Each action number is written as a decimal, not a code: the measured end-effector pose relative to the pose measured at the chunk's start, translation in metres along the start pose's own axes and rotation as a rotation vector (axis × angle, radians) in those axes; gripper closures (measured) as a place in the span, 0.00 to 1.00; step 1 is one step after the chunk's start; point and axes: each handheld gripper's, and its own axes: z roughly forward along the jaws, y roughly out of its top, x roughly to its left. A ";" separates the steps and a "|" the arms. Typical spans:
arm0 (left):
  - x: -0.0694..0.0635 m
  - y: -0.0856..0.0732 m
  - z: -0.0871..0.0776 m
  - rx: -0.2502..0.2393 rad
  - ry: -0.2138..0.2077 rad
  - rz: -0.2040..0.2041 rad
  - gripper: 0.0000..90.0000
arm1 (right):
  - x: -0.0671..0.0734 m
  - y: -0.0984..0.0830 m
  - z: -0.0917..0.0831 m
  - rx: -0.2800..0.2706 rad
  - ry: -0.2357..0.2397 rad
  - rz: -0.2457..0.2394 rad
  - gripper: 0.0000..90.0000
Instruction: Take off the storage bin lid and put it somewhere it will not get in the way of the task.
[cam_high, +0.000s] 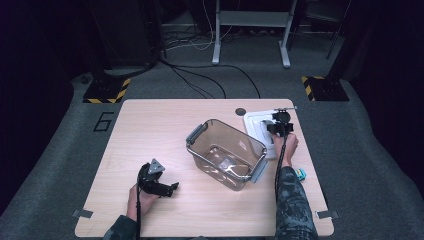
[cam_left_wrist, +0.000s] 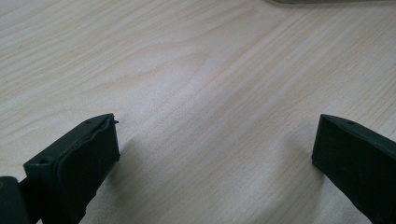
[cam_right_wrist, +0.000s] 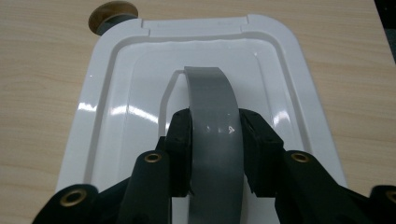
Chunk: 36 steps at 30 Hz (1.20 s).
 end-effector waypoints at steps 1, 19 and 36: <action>0.000 0.000 0.000 0.000 0.000 0.000 0.00 | 0.000 0.000 0.001 0.001 -0.001 -0.008 0.73; 0.000 0.000 0.000 0.000 0.000 0.000 0.00 | -0.018 -0.006 -0.038 -0.012 0.085 -0.071 0.09; 0.000 0.000 0.000 0.000 0.001 -0.001 0.00 | -0.035 -0.049 -0.080 -0.022 0.112 -0.151 0.00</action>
